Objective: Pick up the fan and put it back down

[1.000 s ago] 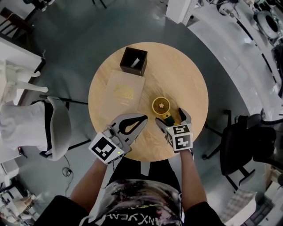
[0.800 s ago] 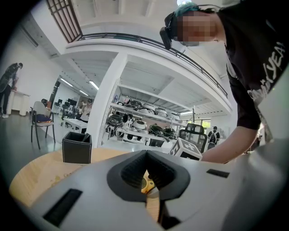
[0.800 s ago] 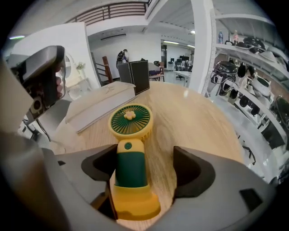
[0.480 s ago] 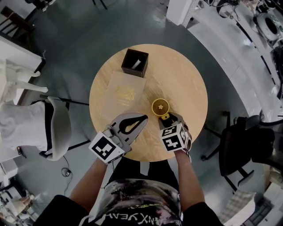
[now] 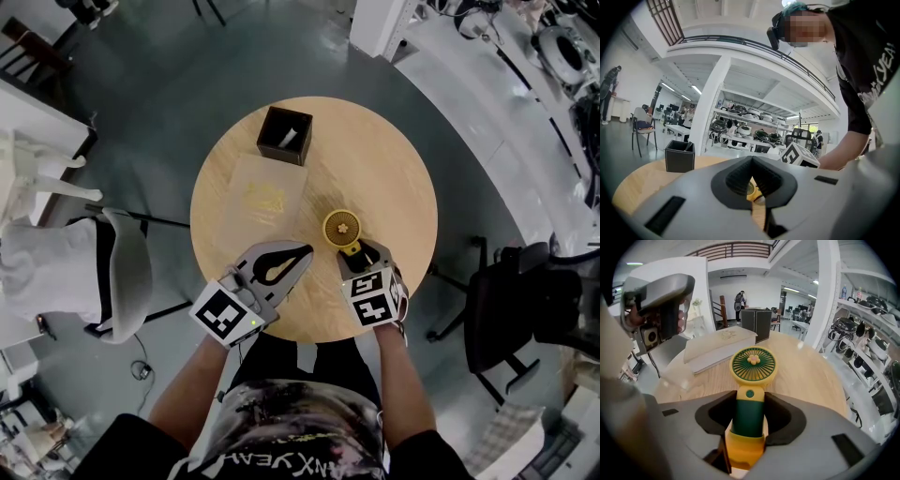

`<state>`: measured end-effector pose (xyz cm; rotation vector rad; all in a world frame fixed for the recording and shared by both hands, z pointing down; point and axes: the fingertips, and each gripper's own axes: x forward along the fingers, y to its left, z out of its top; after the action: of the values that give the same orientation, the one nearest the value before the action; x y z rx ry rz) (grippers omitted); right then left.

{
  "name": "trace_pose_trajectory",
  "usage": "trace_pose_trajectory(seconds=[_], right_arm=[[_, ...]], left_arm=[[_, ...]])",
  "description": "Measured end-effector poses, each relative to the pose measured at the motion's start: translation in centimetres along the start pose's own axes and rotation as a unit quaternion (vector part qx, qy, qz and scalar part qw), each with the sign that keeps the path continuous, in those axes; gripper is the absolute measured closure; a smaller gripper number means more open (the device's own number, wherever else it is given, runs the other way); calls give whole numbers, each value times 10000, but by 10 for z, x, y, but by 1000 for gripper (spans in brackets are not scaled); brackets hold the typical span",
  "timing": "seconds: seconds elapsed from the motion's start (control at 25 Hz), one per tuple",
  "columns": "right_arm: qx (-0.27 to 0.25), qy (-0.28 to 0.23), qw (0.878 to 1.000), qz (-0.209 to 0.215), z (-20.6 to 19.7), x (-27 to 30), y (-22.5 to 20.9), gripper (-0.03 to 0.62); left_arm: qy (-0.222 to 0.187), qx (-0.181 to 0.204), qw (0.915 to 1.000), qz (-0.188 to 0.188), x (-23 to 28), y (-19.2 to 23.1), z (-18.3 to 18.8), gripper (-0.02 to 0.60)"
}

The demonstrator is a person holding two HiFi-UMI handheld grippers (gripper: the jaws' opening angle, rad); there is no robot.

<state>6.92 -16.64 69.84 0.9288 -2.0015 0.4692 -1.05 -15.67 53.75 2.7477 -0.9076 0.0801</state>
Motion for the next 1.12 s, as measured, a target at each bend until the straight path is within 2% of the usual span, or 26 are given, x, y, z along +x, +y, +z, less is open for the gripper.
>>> trace_pose_trajectory(seconds=[0.16,0.4,0.56,0.84,1.12], right_arm=[[107,-366,9992,-73,12,-20,-1,413],[265,-1211,9923,-33,41,-60,1,412],[284,-1702,9850,20,63,-91,1,412],[133,-2434,9698,17,92,-142,-2,411],[25,-2980,9545,13,116,-190,2,411]], left_arm=[[32,88,10000,-11,-1,-3,1,569],[-2,189,9998,-32,-2,-11,16,569],[115,304,9995,-19,-4,-15,25,569],[-183,384,9990,-108,-3,-30,63,568],[-253,555,9980,-160,-6,-41,89,569]])
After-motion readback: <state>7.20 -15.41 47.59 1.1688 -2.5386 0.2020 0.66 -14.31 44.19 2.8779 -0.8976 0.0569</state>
